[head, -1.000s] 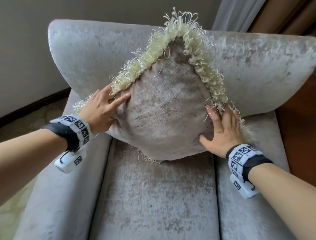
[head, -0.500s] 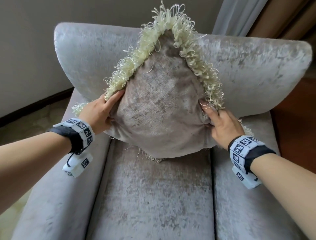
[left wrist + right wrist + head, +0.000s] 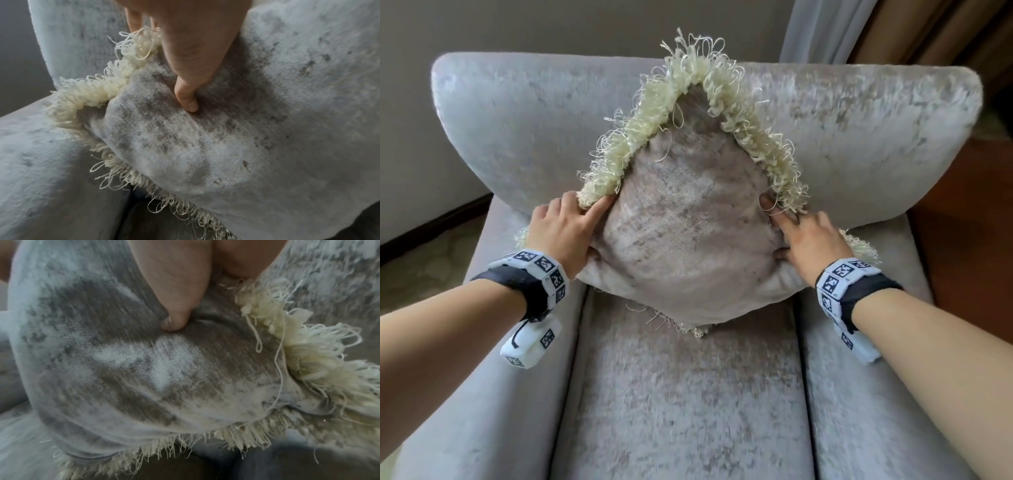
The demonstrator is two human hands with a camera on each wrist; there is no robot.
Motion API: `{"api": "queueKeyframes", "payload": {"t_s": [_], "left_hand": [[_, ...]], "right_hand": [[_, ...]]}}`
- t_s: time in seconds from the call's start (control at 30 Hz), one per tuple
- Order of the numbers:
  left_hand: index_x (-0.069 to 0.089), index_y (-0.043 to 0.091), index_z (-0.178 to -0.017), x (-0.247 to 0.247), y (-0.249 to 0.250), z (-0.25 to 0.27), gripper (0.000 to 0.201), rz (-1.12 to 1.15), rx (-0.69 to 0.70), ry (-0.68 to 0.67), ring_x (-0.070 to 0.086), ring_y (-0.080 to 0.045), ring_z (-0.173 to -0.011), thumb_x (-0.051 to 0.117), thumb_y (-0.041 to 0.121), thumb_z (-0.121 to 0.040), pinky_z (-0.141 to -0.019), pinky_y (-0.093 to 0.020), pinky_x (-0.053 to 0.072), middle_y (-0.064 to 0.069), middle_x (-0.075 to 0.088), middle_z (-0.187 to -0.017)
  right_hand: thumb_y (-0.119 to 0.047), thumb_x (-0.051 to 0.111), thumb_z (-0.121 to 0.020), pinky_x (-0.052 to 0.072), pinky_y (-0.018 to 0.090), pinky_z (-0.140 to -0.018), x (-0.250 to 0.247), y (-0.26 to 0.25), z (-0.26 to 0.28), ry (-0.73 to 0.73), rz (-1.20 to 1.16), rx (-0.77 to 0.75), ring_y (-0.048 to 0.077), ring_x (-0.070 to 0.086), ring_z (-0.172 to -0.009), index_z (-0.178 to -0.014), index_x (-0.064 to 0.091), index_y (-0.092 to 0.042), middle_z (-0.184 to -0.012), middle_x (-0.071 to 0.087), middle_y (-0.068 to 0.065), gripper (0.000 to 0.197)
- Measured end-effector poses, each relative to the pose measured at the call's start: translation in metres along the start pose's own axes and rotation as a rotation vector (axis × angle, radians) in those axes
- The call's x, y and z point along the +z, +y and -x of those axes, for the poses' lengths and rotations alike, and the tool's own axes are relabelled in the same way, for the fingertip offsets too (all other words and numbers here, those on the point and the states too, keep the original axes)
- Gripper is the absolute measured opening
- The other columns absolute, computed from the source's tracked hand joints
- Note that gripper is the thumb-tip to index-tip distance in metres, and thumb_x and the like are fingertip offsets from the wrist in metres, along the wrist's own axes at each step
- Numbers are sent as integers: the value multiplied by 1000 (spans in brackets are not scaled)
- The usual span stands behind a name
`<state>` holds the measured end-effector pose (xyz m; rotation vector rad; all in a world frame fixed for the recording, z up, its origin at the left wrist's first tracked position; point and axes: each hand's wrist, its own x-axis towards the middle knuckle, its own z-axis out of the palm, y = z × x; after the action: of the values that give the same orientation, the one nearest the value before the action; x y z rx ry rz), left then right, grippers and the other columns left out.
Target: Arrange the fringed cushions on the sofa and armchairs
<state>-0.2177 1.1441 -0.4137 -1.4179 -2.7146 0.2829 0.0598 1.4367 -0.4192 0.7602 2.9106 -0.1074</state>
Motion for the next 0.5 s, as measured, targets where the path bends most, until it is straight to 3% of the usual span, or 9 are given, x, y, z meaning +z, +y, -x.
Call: {"api": "queueKeyframes", "payload": {"t_s": [0.1,0.2,0.27,0.33,0.43,0.5], "left_hand": [[26,33,-146,-3,4,-5,117,-76,-41,-50,50,-44,-105,92,38,-50,-93,-59,41,-28,41,-125],[19,37,-148,-13,10,-3,109,-126,-65,-111,44,-42,-118,85,38,-62,-98,-56,38,-25,36,-134],[11,40,-149,-30,14,2,101,-116,-81,-176,42,-37,-120,75,32,-72,-96,-50,41,-20,38,-131],[7,42,-149,-53,18,8,95,-97,-95,-270,42,-34,-121,67,29,-76,-94,-45,44,-15,40,-129],[22,38,-146,-100,19,14,79,77,-141,-304,49,-31,-117,61,20,-79,-90,-44,48,-9,47,-129],[36,35,-143,-135,14,18,63,240,-134,-255,53,-28,-114,57,19,-86,-89,-43,50,-6,52,-126]], "right_hand": [[-29,67,-89,47,45,-74,3,-3,-3,49,71,53,36,47,-89,-133,-27,-62,-95,49,14,109],[-40,69,-84,46,43,-74,-7,-8,4,42,160,97,35,48,-85,-140,-17,-57,-92,46,12,105],[-46,72,-79,44,42,-78,-24,-16,11,-27,201,120,35,49,-90,-147,-7,-53,-104,47,12,104],[-43,76,-76,44,45,-86,-45,-26,21,-107,221,150,37,46,-105,-147,6,-48,-127,41,13,100],[-25,77,-72,41,47,-94,-84,-42,40,-94,102,173,37,36,-121,-140,31,-41,-149,21,9,83],[-19,73,-74,39,45,-96,-112,-47,54,-20,-2,162,33,34,-124,-138,40,-39,-152,22,2,75]]}}
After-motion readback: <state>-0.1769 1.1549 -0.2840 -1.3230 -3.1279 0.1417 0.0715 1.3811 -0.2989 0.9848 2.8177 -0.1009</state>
